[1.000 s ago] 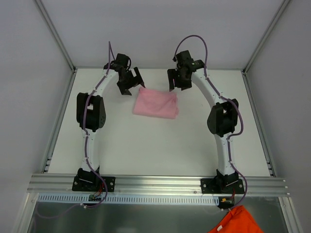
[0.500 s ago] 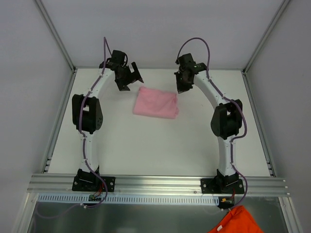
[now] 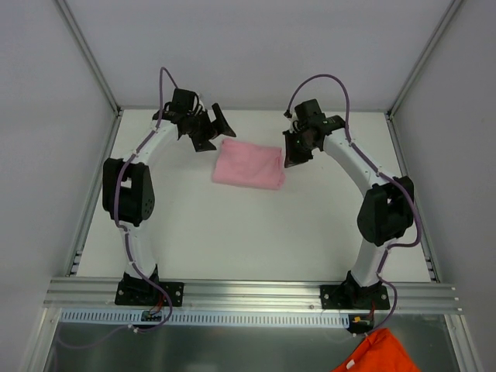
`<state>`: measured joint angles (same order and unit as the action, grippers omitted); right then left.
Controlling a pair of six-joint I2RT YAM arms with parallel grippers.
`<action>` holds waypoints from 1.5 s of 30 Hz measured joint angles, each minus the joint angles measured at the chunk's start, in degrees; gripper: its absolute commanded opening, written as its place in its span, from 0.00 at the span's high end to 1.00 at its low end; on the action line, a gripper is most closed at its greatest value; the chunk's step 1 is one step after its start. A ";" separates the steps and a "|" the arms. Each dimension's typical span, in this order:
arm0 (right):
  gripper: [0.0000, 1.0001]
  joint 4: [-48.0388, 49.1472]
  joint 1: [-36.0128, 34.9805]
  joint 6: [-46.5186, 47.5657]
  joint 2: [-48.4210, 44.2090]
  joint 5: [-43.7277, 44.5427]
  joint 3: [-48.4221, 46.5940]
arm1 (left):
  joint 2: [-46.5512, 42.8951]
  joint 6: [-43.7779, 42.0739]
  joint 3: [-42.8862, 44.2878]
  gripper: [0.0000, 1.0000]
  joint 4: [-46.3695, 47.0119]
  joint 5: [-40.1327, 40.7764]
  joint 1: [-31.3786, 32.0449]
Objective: Fold and stack the t-shirts
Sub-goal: Fold the long partially folded tshirt into a neat square, then smooth out wrinkles on the folded tshirt
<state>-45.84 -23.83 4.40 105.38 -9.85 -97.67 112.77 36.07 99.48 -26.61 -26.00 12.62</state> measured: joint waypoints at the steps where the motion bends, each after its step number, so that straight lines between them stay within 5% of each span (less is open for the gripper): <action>1: 0.99 0.28 0.00 -0.28 -0.04 -0.55 1.11 | 0.70 0.17 -0.98 0.01 0.02 -0.85 0.00; 14: 0.99 3.13 0.00 -2.08 2.36 -7.15 3.15 | 5.27 0.68 -1.31 0.01 1.92 -5.14 0.02; 25: 0.99 3.65 -0.04 -3.32 14.75 -9.94 -6.60 | 12.61 2.16 9.66 0.01 1.95 -7.23 0.07; 45: 0.99 2.67 -0.11 -2.21 16.79 -5.97 -6.56 | 18.53 3.98 11.76 0.01 2.08 -6.43 0.09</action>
<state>-43.18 -23.94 2.20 122.17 -15.81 -104.22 131.31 40.05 111.24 -24.53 -32.42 12.71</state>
